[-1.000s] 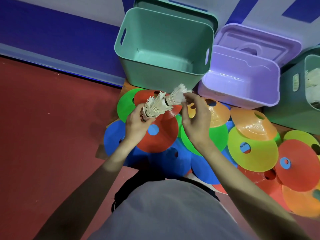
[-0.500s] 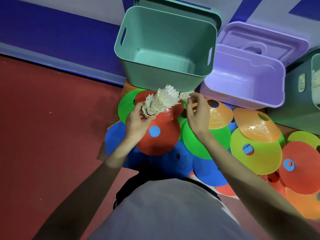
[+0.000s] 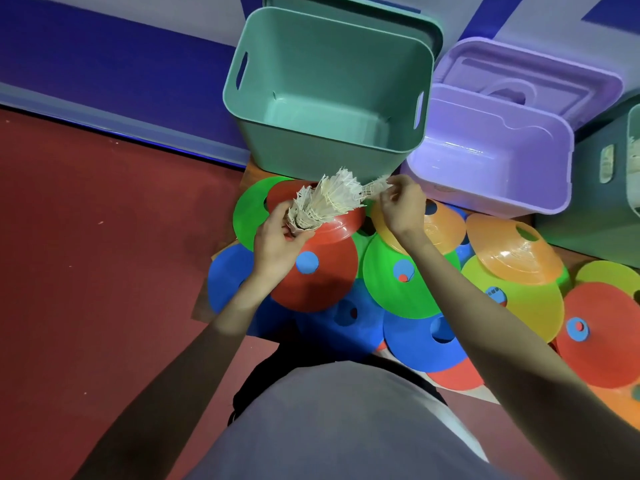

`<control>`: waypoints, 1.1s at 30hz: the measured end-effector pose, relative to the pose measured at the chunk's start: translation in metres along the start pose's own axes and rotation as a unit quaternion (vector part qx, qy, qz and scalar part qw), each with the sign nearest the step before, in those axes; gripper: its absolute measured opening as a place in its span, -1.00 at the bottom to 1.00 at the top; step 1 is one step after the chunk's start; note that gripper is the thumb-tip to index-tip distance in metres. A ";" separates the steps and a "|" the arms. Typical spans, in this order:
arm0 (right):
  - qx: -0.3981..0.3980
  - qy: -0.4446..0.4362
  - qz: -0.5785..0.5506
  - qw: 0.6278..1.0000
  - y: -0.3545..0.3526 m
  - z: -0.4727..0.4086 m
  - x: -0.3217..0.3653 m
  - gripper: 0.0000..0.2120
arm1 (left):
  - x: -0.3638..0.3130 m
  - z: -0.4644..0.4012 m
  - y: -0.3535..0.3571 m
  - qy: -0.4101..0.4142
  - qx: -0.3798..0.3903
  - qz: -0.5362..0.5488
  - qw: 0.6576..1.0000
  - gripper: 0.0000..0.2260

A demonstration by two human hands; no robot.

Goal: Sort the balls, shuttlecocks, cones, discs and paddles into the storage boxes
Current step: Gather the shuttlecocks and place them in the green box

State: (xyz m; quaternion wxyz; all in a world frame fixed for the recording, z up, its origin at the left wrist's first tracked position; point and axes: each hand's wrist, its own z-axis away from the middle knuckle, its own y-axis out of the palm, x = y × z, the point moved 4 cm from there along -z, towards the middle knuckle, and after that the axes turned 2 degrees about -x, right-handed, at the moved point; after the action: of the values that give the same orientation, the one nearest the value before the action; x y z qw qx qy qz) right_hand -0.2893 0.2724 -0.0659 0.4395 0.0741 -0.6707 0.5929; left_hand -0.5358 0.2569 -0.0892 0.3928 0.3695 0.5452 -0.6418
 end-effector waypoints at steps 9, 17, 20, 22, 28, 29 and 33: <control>-0.148 -0.160 -0.149 0.964 -0.096 0.054 -0.010 -0.86 | -0.023 0.006 0.028 0.026 0.041 -0.035 0.998 -0.54; -0.083 -0.222 -0.133 0.962 -0.144 0.060 -0.048 -0.78 | -0.075 0.019 0.100 0.080 0.098 -0.034 0.991 -0.49; -0.089 -0.208 -0.133 0.965 -0.171 0.057 -0.068 -0.75 | -0.107 0.029 0.134 0.107 0.119 -0.050 0.986 -0.45; -0.117 -0.197 -0.139 0.963 -0.196 0.051 -0.083 -0.75 | -0.129 0.033 0.156 0.124 0.126 -0.063 0.982 -0.47; -0.181 -0.158 -0.165 0.956 -0.265 0.033 -0.133 -0.74 | -0.195 0.045 0.228 0.153 0.151 -0.077 0.973 -0.52; -0.193 -0.152 -0.170 0.954 -0.275 0.031 -0.142 -0.74 | -0.204 0.048 0.240 0.157 0.154 -0.077 0.972 -0.52; -0.232 -0.138 -0.169 0.948 -0.313 0.018 -0.178 -0.74 | -0.237 0.060 0.291 0.152 0.168 -0.081 0.971 -0.63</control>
State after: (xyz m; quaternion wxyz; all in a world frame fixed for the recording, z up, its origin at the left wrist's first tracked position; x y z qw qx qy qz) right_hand 0.0034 0.0925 0.0443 0.4416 0.1639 -0.8212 0.3221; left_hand -0.1755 0.1938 0.0135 0.1848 0.4782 0.5110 -0.6899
